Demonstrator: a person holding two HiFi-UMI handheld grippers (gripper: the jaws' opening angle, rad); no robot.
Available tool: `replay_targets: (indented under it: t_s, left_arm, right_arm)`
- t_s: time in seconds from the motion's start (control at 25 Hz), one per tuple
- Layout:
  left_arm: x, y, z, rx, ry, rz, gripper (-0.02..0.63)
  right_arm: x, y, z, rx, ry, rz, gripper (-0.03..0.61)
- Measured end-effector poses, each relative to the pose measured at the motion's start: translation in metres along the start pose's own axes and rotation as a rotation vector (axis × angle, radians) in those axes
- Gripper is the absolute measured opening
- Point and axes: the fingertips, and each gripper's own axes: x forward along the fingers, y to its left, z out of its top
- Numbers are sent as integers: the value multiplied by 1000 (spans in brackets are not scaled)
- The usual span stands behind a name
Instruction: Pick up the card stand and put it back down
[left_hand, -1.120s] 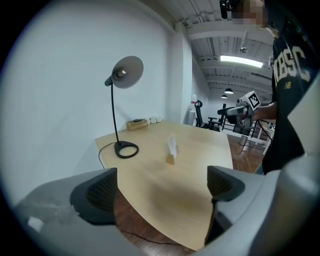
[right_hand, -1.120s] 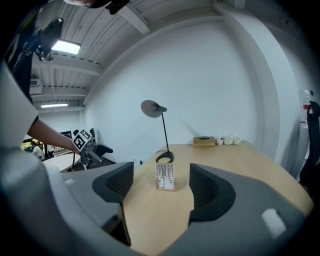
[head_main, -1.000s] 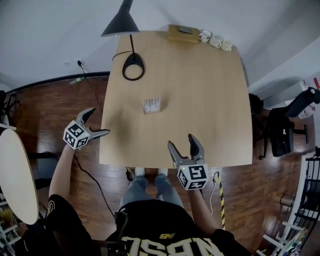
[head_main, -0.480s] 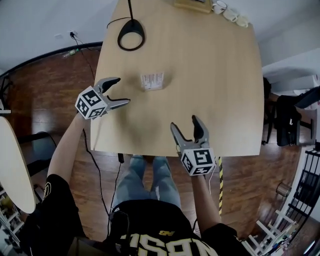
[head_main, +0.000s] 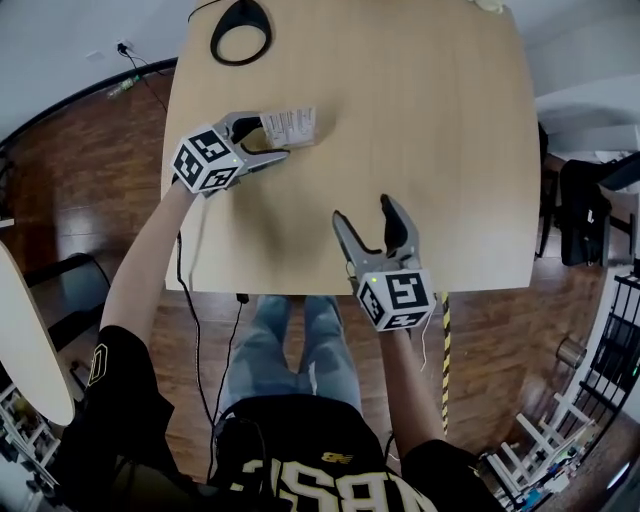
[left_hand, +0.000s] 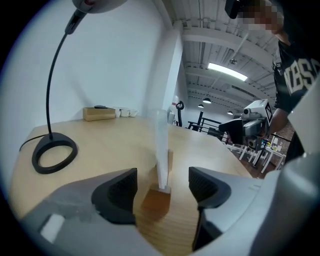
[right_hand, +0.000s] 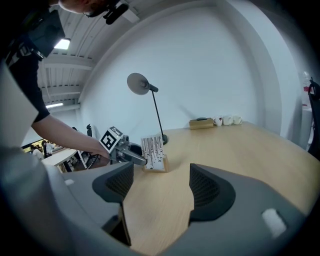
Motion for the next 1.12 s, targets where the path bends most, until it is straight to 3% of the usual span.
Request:
replay_targets:
  t_s: [0.2,0.32,0.44,0.64,0.92,1.12]
  left_arm:
    - [26,10,1,-20,-11,-19,297]
    - [35,8,1,10,-3,-27,246]
    - [35,11,3,36,-7,-23,149]
    - [35,1,5,64,-2,-60,108]
    - [33,-16,32,-13,-40,-107,63]
    - [5,-35,67,43,-6,-126,62]
  right_arm:
    - [2,-5,-13,19,16,-17,356]
    - [-1,-10,-22,23,27,-25,356]
    - [-4,-18,-27,43,23,-38,356]
    - [-6,-18,-26,53,7,-43,356]
    - [-8,-11,4,20,-17,-31,356]
    - [-10,6,48,-24,-82,-9,356]
